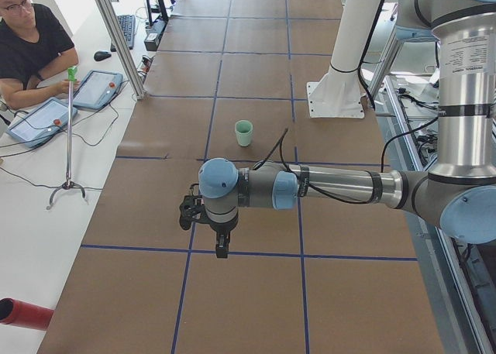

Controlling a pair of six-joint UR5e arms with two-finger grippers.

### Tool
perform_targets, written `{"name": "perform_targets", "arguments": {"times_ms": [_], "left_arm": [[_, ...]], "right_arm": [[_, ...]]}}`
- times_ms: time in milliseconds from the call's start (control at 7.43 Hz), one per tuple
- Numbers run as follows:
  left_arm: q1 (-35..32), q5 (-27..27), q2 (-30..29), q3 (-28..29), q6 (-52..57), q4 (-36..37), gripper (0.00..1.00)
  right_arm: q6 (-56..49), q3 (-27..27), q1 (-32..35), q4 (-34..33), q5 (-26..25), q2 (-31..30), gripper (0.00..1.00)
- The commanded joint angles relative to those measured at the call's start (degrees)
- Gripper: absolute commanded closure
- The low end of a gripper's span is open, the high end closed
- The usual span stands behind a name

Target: Stack cups

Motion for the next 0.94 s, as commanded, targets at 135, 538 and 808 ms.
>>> {"name": "perform_targets", "arguments": {"times_ms": [135,538,808], "left_arm": [[0.0,-0.2,0.0,-0.1,-0.1,0.1,0.00],[0.0,-0.3,0.0,-0.3,-0.4,0.0,0.00],[0.0,-0.3,0.0,-0.4,-0.4,0.0,0.00]], "right_arm": [[0.0,0.0,0.0,0.1,0.0,0.0,0.00],[0.0,0.0,0.0,0.0,0.0,0.0,0.00],[0.0,0.0,0.0,0.0,0.0,0.0,0.00]]}}
